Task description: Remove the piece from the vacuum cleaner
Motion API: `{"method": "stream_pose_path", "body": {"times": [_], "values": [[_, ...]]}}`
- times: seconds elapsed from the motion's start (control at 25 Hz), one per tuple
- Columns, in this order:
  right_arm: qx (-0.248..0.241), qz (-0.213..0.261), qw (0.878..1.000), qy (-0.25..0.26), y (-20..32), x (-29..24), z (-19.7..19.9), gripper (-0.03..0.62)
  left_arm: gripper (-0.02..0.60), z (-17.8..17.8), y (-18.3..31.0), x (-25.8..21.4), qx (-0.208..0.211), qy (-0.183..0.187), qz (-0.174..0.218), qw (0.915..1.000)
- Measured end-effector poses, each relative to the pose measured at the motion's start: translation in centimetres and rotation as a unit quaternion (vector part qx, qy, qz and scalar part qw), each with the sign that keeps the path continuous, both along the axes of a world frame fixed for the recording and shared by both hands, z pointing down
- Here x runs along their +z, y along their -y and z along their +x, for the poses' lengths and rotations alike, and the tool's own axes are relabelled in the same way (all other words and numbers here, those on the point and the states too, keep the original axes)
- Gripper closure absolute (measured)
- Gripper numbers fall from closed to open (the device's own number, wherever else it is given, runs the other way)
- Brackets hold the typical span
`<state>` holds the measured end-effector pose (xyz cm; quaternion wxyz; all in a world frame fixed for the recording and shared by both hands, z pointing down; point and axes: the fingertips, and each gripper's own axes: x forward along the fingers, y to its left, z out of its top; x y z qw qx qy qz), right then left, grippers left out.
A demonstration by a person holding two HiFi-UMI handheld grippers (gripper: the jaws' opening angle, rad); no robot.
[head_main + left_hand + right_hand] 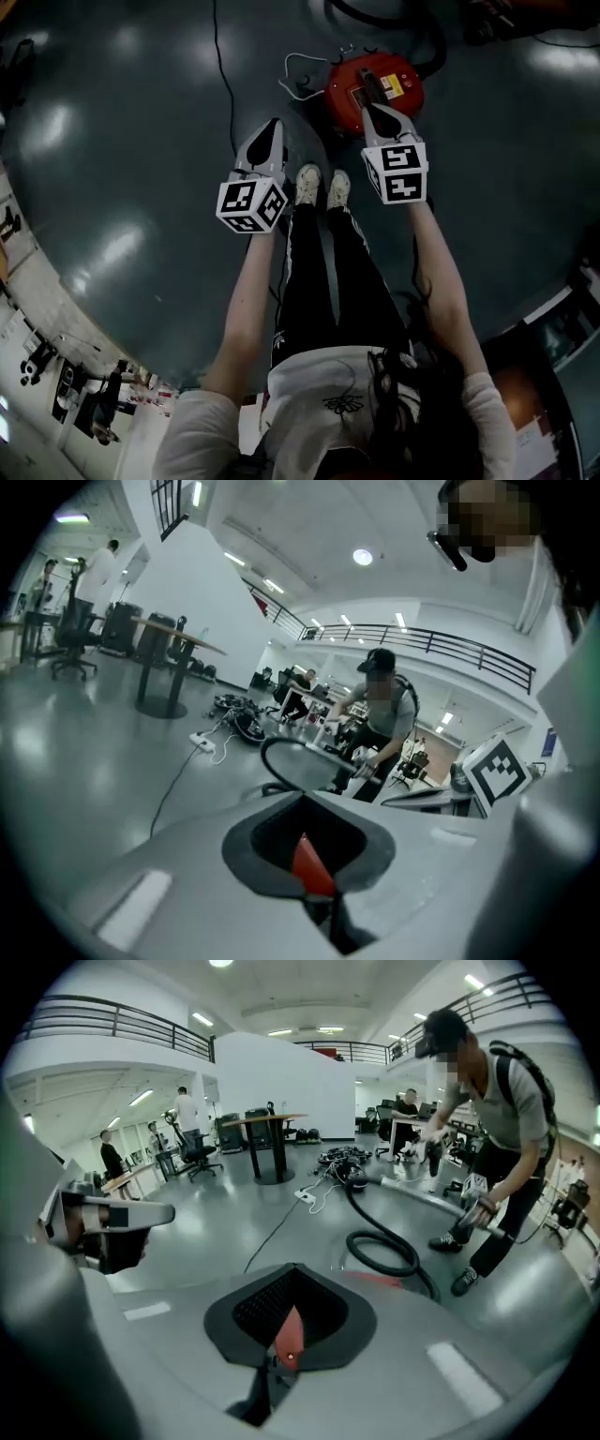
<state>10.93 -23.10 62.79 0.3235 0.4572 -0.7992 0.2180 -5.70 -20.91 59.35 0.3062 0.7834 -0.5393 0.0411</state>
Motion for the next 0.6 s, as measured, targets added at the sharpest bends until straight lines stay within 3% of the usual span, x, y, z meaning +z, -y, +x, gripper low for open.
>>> {"method": "stream_pose_path", "body": {"times": [0.16,0.36,0.6], "values": [[-0.037,-0.053,0.997,-0.030,1.2,6.2,-1.3,0.571,0.510,-0.5,-0.3,7.2,-0.011,-0.004,-0.069,0.9975],[-0.064,-0.140,0.987,-0.052,1.9,13.0,-2.8,0.571,0.438,0.0,-0.3,14.1,-0.021,-0.021,-0.150,0.9883],[-0.065,-0.166,0.982,-0.069,1.8,15.3,-3.2,0.569,0.430,1.4,-0.3,16.6,-0.009,-0.018,-0.177,0.9840]]}}
